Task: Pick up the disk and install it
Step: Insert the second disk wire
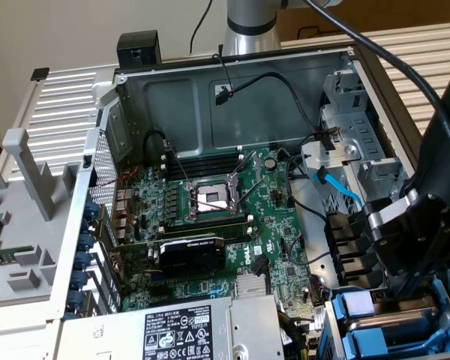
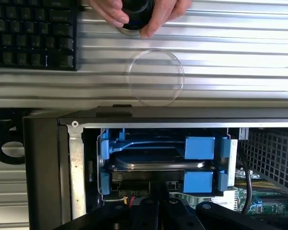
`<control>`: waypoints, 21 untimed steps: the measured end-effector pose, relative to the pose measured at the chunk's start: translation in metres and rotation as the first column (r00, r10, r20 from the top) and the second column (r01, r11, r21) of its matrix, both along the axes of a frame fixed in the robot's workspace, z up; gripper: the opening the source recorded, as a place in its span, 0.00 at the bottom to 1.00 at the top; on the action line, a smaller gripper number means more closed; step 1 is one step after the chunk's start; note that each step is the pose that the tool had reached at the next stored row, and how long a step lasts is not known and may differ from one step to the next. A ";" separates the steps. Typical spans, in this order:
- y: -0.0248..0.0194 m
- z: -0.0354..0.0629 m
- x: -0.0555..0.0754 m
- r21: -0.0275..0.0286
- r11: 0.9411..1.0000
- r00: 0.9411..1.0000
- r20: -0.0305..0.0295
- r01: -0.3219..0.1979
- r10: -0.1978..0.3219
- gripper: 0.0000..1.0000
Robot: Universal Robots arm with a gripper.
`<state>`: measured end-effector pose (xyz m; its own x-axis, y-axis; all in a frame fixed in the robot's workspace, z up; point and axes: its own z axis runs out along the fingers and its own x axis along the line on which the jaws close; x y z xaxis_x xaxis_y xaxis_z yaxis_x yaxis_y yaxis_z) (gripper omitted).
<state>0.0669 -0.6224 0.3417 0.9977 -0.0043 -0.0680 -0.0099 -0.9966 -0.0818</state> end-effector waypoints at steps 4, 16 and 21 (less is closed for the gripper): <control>0.0000 0.0000 0.000 0.000 1.000 1.000 0.000 0.000 0.000 0.11; 0.0000 0.0067 0.000 0.000 1.000 1.000 0.000 0.000 0.000 0.11; 0.0000 0.0160 0.000 0.000 1.000 1.000 0.000 0.000 0.000 0.11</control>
